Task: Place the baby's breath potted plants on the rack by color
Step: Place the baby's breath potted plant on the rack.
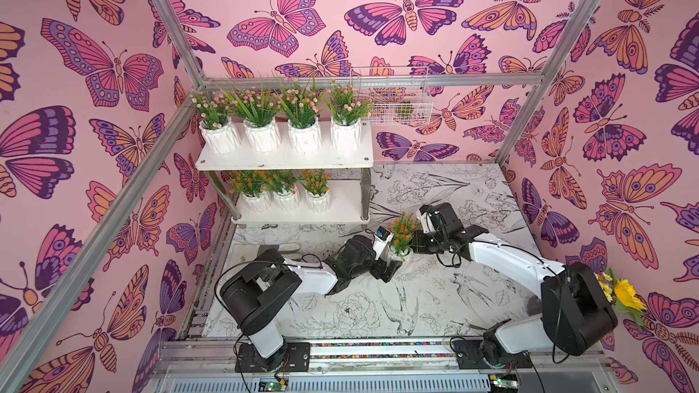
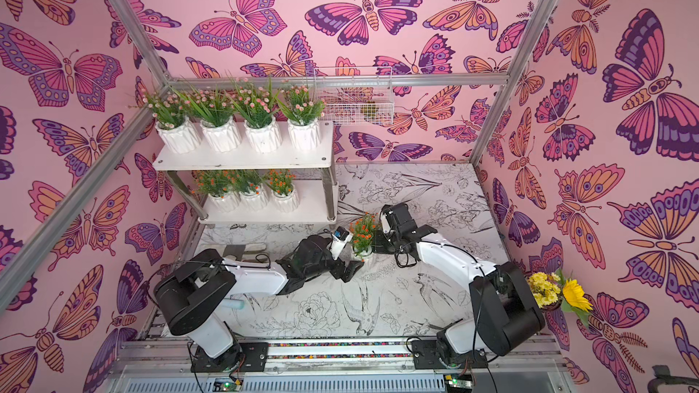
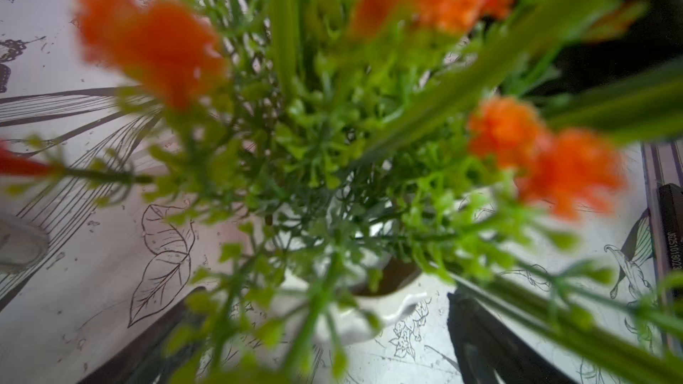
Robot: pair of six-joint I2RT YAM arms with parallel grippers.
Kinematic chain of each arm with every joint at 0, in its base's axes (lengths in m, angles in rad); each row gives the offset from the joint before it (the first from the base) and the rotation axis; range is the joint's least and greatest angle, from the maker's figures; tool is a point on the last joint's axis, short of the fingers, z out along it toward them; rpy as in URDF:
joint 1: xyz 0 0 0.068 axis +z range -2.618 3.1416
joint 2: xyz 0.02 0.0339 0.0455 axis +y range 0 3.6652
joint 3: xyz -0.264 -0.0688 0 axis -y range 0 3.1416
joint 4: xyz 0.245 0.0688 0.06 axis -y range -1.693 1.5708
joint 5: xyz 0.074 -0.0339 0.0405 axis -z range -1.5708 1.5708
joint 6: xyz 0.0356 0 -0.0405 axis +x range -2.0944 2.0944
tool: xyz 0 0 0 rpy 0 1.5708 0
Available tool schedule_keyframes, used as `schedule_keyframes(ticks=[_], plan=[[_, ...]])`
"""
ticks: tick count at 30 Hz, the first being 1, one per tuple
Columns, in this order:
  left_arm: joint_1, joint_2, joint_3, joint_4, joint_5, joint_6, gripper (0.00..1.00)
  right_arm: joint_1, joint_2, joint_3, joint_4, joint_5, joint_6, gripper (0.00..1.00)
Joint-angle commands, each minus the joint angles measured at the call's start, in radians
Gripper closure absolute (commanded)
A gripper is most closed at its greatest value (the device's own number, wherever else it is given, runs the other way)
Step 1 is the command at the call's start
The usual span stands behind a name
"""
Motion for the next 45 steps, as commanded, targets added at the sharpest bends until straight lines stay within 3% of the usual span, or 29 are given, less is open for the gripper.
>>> schedule_keyframes(ticks=[1, 43, 45], plan=[[-0.007, 0.026, 0.022, 0.056, 0.001, -0.005, 0.0, 0.001, -0.003, -0.021, 0.044, -0.035, 0.021, 0.97], [-0.018, 0.273, 0.058, 0.374, -0.11, -0.093, 0.0, 0.088, 0.036, -0.086, 0.157, -0.11, 0.119, 0.97], [-0.018, 0.27, 0.05, 0.381, -0.115, -0.087, 0.06, 0.089, 0.034, -0.089, 0.154, -0.102, 0.119, 0.96]])
